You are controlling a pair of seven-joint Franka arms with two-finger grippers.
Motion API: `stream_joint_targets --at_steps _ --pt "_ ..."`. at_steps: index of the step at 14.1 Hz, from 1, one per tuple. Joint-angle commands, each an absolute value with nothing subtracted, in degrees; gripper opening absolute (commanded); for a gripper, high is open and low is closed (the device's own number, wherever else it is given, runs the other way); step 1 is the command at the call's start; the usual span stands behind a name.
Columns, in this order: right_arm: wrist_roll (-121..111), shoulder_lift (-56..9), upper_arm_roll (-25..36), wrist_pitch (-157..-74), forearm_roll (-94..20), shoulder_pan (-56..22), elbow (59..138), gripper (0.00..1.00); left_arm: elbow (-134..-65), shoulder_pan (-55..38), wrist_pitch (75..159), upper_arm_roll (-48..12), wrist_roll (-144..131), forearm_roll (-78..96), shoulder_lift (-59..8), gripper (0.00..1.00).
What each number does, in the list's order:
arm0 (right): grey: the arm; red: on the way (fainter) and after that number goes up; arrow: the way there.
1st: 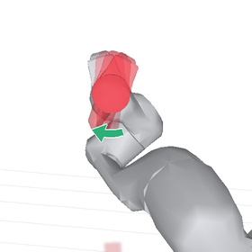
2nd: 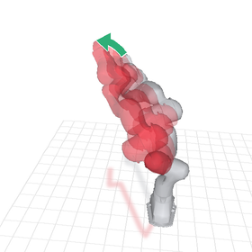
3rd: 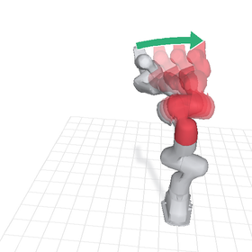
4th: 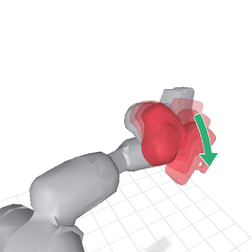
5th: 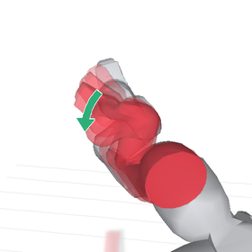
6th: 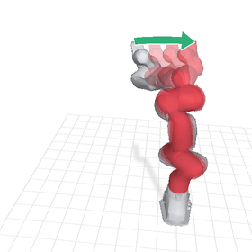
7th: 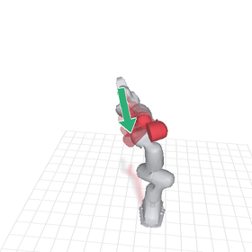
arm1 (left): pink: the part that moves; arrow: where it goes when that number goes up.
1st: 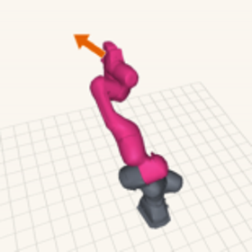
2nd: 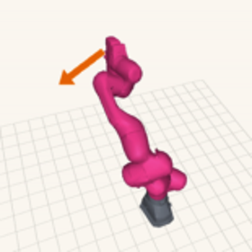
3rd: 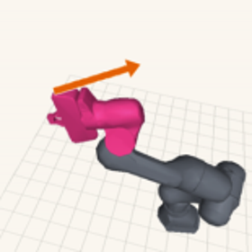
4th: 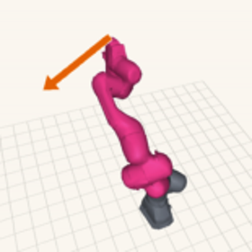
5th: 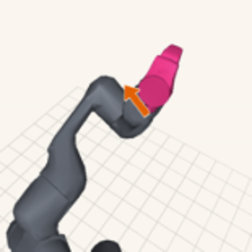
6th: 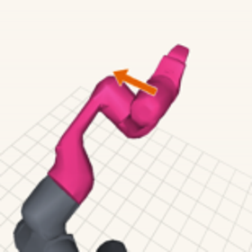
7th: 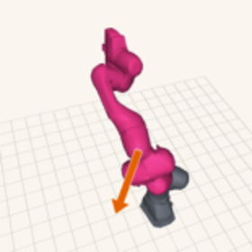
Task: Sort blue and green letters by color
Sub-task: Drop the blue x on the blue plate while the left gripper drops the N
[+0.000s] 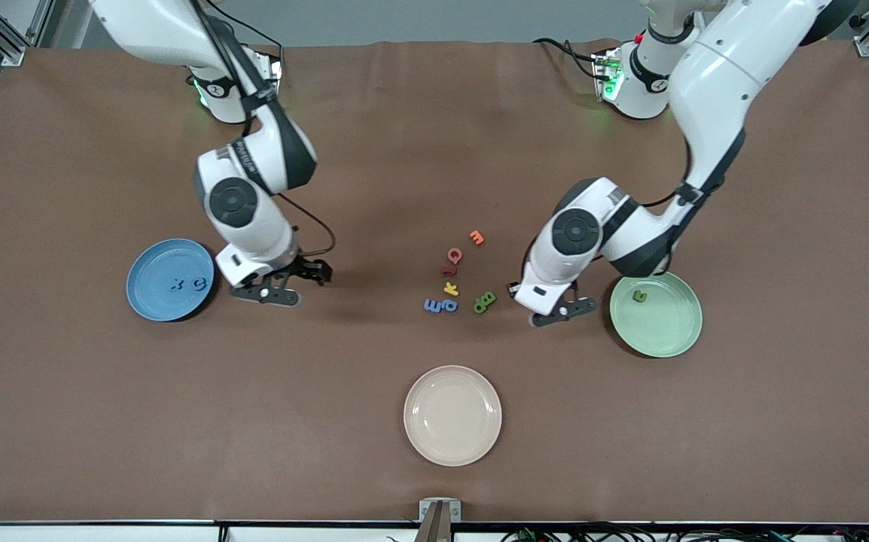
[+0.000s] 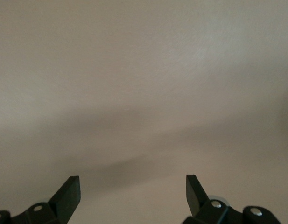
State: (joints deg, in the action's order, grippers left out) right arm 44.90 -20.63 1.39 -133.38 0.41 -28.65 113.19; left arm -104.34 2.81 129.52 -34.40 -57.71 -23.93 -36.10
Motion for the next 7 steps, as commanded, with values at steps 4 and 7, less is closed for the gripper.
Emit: stream_joint_targets --at_steps 4,7 --pt "50.0 -22.0 2.4 -130.0 -0.1 -26.8 110.0 1.0 -109.0 15.5 127.1 -38.6 -49.3 -25.1 -32.9 0.15" --pt "45.3 -22.2 2.5 -128.7 -0.2 -24.1 109.0 0.98 -109.7 20.7 127.1 -38.6 -43.5 -25.1 -32.6 0.15"
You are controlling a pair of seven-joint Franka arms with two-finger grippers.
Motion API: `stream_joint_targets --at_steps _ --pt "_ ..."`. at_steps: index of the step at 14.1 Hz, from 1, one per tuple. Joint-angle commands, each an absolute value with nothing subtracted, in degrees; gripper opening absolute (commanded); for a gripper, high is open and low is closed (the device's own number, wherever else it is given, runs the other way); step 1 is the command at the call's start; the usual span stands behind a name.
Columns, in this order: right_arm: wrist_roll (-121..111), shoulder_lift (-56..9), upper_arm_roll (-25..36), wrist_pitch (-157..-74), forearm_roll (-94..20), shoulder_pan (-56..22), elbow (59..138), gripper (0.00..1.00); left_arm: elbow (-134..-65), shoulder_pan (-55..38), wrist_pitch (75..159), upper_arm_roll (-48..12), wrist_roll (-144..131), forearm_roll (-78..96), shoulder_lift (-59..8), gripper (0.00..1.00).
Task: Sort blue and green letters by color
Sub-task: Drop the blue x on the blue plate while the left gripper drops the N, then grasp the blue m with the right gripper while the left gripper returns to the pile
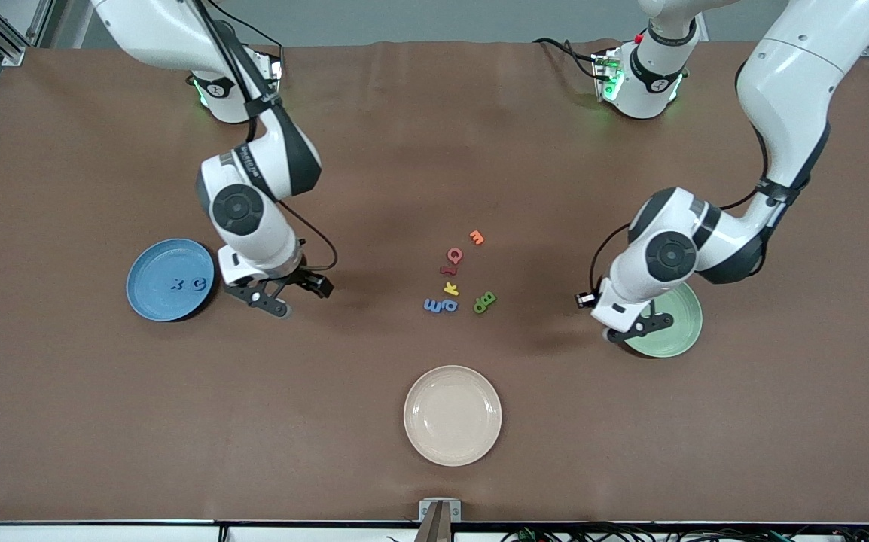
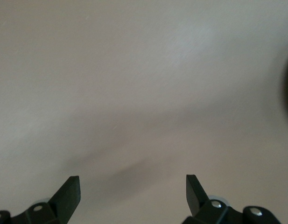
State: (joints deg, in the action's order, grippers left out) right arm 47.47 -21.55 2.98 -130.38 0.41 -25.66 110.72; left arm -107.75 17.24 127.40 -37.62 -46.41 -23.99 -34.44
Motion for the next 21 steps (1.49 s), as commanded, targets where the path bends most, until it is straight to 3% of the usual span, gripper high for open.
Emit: stream_joint_targets --at_steps 1,5,10,16,19,21 --pt "46.6 -22.2 2.5 -128.2 -0.2 -24.3 108.9 1.0 -110.0 22.3 127.1 -38.6 -41.2 -25.1 -32.6 0.15" --pt "66.9 -24.9 2.2 -128.4 -3.5 -28.4 105.0 1.0 -111.6 28.0 127.2 -38.6 -33.5 -25.2 -32.0 0.15" --pt "110.8 -41.2 2.2 -122.6 -4.1 -34.3 83.1 1.0 -113.7 31.6 128.1 -38.6 -30.4 -29.3 -32.1 0.15" --pt "130.7 -54.3 2.1 -123.1 -6.2 -39.1 68.4 0.99 -115.5 33.0 131.2 -38.6 -29.6 -31.5 -32.6 0.17" --pt "131.2 -56.4 2.0 -123.5 -6.2 -40.4 66.6 0.97 -115.6 33.0 131.2 -38.6 -29.5 -31.6 -32.6 0.36" --pt "131.9 -56.8 2.0 -125.7 -6.3 -40.9 66.4 0.89 -115.5 33.0 131.2 -38.6 -29.4 -31.6 -32.4 0.49"
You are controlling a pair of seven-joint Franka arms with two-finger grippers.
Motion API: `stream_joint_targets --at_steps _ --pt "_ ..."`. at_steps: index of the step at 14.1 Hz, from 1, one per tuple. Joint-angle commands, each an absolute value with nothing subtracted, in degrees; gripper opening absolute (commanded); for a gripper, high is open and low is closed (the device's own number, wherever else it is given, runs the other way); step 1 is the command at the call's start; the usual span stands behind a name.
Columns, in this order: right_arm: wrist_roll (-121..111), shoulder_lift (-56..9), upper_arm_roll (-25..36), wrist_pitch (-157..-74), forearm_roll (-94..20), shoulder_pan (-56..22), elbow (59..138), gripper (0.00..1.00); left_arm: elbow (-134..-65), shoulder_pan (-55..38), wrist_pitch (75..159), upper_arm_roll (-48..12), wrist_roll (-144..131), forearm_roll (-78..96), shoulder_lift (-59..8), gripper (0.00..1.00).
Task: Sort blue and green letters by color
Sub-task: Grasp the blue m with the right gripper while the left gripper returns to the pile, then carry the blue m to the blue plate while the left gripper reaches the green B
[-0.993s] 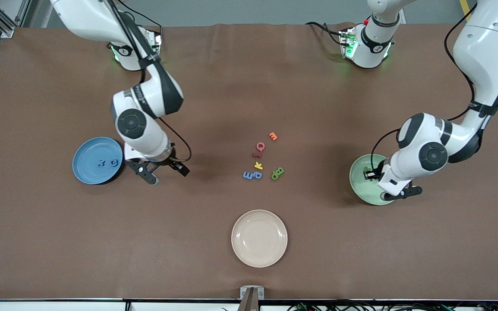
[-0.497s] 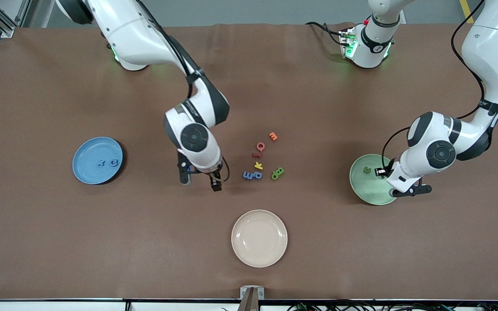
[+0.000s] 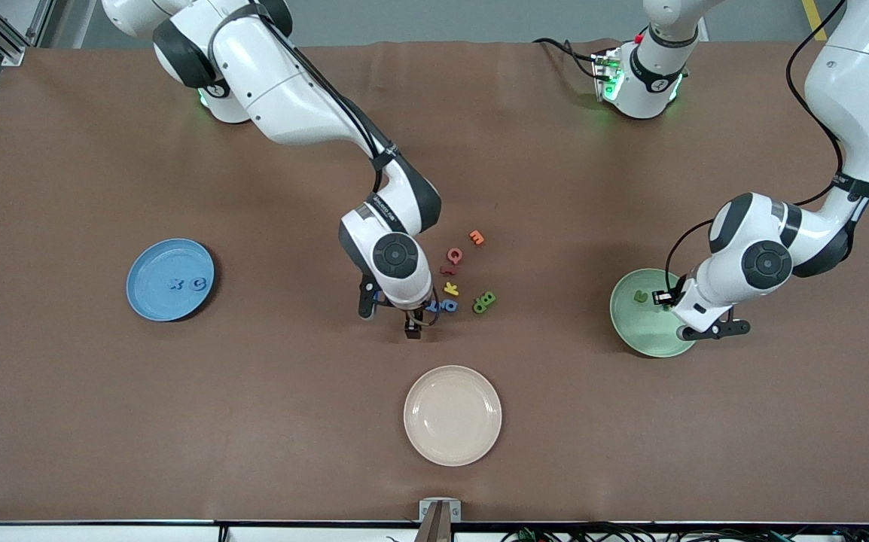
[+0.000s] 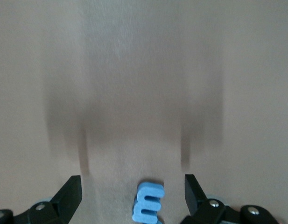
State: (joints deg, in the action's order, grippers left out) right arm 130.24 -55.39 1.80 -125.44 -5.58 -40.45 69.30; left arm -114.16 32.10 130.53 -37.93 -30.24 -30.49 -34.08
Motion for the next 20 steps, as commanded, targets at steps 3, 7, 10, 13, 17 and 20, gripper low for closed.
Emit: stream_joint_targets --at_steps 3,7,10,13,17,20 --pt "133.7 -57.7 1.9 -127.5 -6.3 -41.0 66.3 0.87 -115.6 33.0 130.7 -39.5 -28.9 -31.6 -31.7 0.73" --pt "134.6 -58.1 1.1 -127.5 -6.3 -41.4 65.9 0.85 -115.2 33.0 129.8 -43.3 -31.4 -31.4 -30.4 0.85" --pt "134.8 -58.1 0.8 -127.4 -6.3 -41.5 65.9 0.81 -114.9 32.3 129.0 -47.6 -40.1 -31.3 -30.8 0.88" --pt "134.7 -58.1 0.8 -127.3 -6.3 -41.6 65.9 0.78 -113.3 27.4 129.0 -49.1 -47.2 -31.3 -31.7 0.96" --pt "134.5 -58.1 0.8 -127.4 -6.2 -41.8 66.0 0.72 -109.3 20.1 129.1 -48.9 -58.7 -31.5 -35.6 0.99" --pt "134.3 -58.5 0.9 -127.4 -5.9 -42.4 66.0 0.62 -107.1 16.1 129.2 -48.7 -62.6 -31.5 -37.1 0.99"
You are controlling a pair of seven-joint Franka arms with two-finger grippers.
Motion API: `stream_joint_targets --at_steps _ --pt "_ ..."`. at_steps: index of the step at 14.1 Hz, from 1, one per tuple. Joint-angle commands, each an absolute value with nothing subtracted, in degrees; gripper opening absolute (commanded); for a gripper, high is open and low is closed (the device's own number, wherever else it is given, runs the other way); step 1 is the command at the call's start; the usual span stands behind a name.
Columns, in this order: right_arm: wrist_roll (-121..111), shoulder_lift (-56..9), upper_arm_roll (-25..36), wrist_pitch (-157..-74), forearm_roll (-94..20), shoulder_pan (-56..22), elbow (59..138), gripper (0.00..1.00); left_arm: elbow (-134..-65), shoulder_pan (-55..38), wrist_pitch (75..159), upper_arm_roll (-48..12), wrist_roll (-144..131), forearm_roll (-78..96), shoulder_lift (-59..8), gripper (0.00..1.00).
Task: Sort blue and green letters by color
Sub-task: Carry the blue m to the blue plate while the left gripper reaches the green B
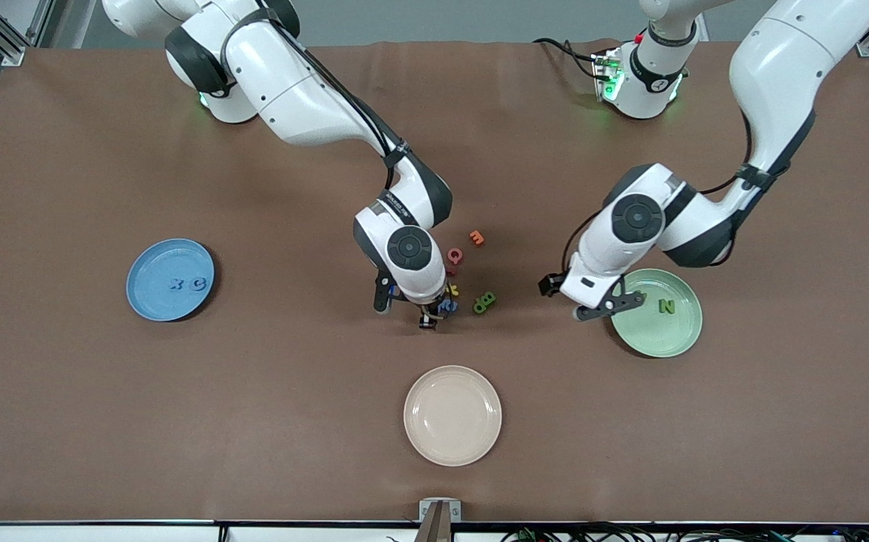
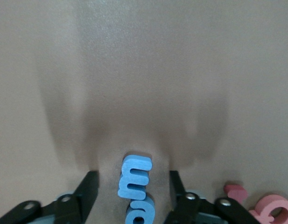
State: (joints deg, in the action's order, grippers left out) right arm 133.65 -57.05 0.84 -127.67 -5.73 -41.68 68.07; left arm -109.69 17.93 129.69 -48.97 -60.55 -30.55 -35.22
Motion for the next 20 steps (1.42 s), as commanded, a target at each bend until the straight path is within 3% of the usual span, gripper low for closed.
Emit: stream_joint_targets --at_steps 1,5,9,12,15,17,20 --pt "134.2 -58.5 0.9 -127.4 -5.9 -42.5 66.0 0.52 -106.5 15.0 129.3 -48.6 -63.0 -31.7 -37.6 0.99" --pt "132.4 -58.5 0.9 -127.4 -5.6 -42.6 66.0 0.03 -103.2 8.5 129.5 -44.1 -65.8 -35.1 -39.3 0.99" --pt "126.0 -57.8 0.8 -124.8 -5.9 -41.6 66.0 0.0 -101.5 5.3 131.2 -43.6 -65.5 -36.6 -40.4 0.99" --pt "107.0 -55.0 0.5 -116.7 -6.5 -39.6 66.0 0.0 -101.1 4.2 131.5 -42.9 -59.5 -38.4 -41.6 0.99" --pt "76.6 -50.1 0.1 -103.6 -7.7 -36.2 67.1 0.0 -101.2 4.1 132.8 -42.9 -41.0 -39.3 -41.7 0.99" --pt "64.3 -44.3 0.4 -100.4 -7.3 -34.2 72.1 0.0 -101.2 4.0 133.2 -42.9 -29.6 -40.1 -42.3 0.99" --pt "44.1 -29.8 0.7 -103.9 -6.8 -29.8 89.3 0.0 -99.9 2.9 135.3 -42.5 -23.3 -41.9 -44.0 0.99"
